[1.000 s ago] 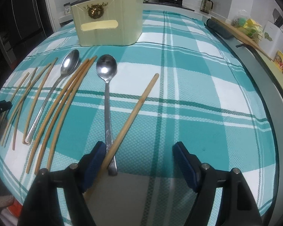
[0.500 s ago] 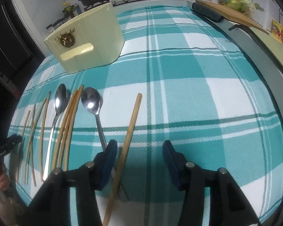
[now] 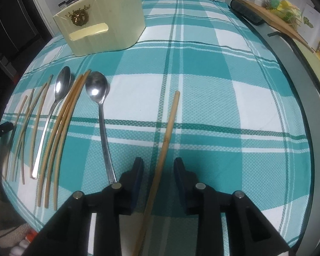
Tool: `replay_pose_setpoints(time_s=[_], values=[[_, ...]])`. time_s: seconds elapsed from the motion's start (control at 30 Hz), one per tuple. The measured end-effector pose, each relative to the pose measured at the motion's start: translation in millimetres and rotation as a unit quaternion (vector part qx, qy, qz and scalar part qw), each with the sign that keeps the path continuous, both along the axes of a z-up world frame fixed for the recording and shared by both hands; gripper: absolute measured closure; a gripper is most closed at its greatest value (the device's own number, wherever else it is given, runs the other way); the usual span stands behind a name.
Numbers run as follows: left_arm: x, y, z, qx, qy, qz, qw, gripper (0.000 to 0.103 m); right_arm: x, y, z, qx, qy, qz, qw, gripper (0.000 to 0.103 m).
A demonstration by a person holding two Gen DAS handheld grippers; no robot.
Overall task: Organize utensils
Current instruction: 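Lift both held chopsticks and carry them over the cream holder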
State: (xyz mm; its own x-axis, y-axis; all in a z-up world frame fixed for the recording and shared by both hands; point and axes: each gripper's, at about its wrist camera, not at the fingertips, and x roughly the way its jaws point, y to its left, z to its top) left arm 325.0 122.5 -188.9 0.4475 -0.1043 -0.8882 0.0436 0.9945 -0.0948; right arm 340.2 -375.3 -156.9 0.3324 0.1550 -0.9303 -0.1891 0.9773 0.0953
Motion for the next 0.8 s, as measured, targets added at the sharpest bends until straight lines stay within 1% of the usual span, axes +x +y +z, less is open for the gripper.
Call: replay_pose_setpoints(time_s=[0.07,0.1,0.13,0.17,0.2,0.27,0.3,0.33,0.37,0.43,0.47,0.5,0.57,0.67,0.8], values=[[10,-8,-2,0.019,0.011,-0.016,0.9996,0.037,2,3,-1,-0.003,0.010,0.005,1.000,0.066],[15,-11,-4,0.030,0.017,-0.022,0.9992,0.041,4,6,-1,-0.010,0.011,0.009,1.000,0.066],[20,-15,-5,0.041,0.021,-0.025,0.9986,0.043,10,8,-1,-0.015,0.013,0.012,1.000,0.066],[26,-17,-5,0.047,0.022,-0.027,0.9983,0.045,16,9,-2,-0.018,0.015,0.014,1.000,0.066],[33,-17,-5,0.045,0.029,-0.026,0.9982,0.048,22,10,-3,-0.021,0.015,0.015,1.000,0.066],[46,-18,-4,0.044,0.041,-0.022,0.9980,0.062,38,15,-3,-0.030,0.014,0.016,0.999,0.067],[50,-19,-3,0.046,0.043,-0.023,0.9977,0.080,46,17,-4,-0.034,0.011,0.015,0.999,0.076],[54,-21,-2,0.043,0.046,-0.027,0.9976,0.096,55,22,-4,-0.046,0.004,0.019,0.999,0.085],[56,-22,-2,0.042,0.049,-0.029,0.9975,0.099,62,25,-4,-0.050,0.000,0.023,0.998,0.094],[58,-25,0,0.048,0.044,-0.026,0.9975,0.099,73,26,-4,-0.041,0.003,0.019,0.999,0.096],[57,-24,3,0.043,0.038,-0.021,0.9981,0.099,77,25,-3,-0.034,0.004,0.016,0.999,0.096],[55,-23,9,0.034,0.027,-0.015,0.9989,0.099,79,23,-1,-0.024,0.002,0.012,1.000,0.096],[48,-18,29,0.005,-0.009,-0.003,0.9999,0.099,78,16,9,0.001,-0.016,0.003,1.000,0.096],[35,-13,68,-0.026,-0.066,0.008,0.9974,0.099,68,8,41,0.037,-0.063,-0.002,0.997,0.096],[16,-13,123,-0.054,-0.139,0.000,0.9888,0.099,45,9,93,0.065,-0.130,0.012,0.989,0.096]])
